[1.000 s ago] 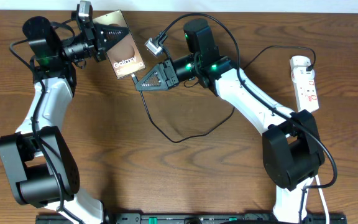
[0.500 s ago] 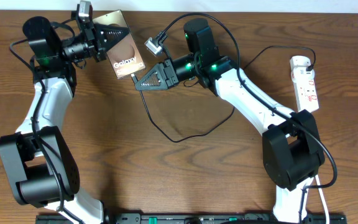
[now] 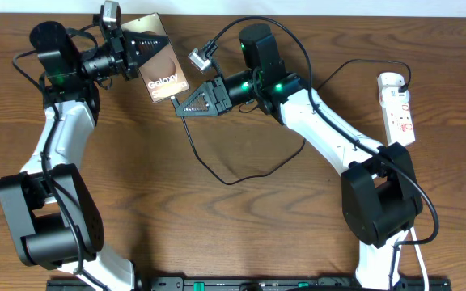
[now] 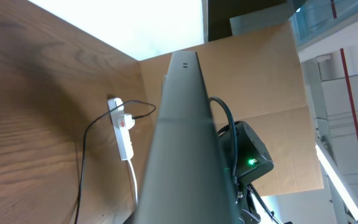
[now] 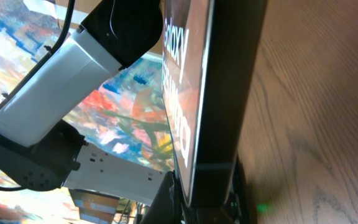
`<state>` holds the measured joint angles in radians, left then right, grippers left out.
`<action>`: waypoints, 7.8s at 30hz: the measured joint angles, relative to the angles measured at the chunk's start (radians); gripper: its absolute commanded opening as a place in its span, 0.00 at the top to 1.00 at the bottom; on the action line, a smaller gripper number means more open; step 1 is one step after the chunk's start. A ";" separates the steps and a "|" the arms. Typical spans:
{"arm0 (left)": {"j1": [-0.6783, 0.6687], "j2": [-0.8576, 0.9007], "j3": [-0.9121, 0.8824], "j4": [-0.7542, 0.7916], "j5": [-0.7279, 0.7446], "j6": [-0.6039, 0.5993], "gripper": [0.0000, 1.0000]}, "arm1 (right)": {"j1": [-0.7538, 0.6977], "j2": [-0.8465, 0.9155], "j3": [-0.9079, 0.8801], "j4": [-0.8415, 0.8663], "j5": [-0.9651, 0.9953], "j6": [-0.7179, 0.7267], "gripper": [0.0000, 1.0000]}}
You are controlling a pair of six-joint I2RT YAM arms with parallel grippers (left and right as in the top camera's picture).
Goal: Plug charger to phone and switch on socket
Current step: 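Push the cable connector up into the phone's bottom port with right gripper, then open the right gripper and lift it away from the phone, then lower the plugged-in phone toward the table with the left gripper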
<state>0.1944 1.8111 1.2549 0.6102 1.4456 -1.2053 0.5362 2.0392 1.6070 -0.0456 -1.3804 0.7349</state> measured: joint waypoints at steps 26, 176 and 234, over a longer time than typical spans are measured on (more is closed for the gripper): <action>0.006 0.000 0.000 0.029 -0.004 0.013 0.93 | 0.000 0.000 -0.011 0.072 0.031 0.071 0.99; 0.023 0.080 -0.002 -1.193 -0.593 0.971 0.93 | -0.102 0.006 0.198 -1.057 1.035 -0.293 0.01; -0.012 0.181 -0.002 -1.235 -0.771 0.974 0.93 | -0.092 0.006 0.198 -1.056 1.060 -0.296 0.01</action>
<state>0.1822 1.9919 1.2533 -0.6247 0.6750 -0.2310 0.4446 2.0449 1.8046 -1.1011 -0.3202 0.4393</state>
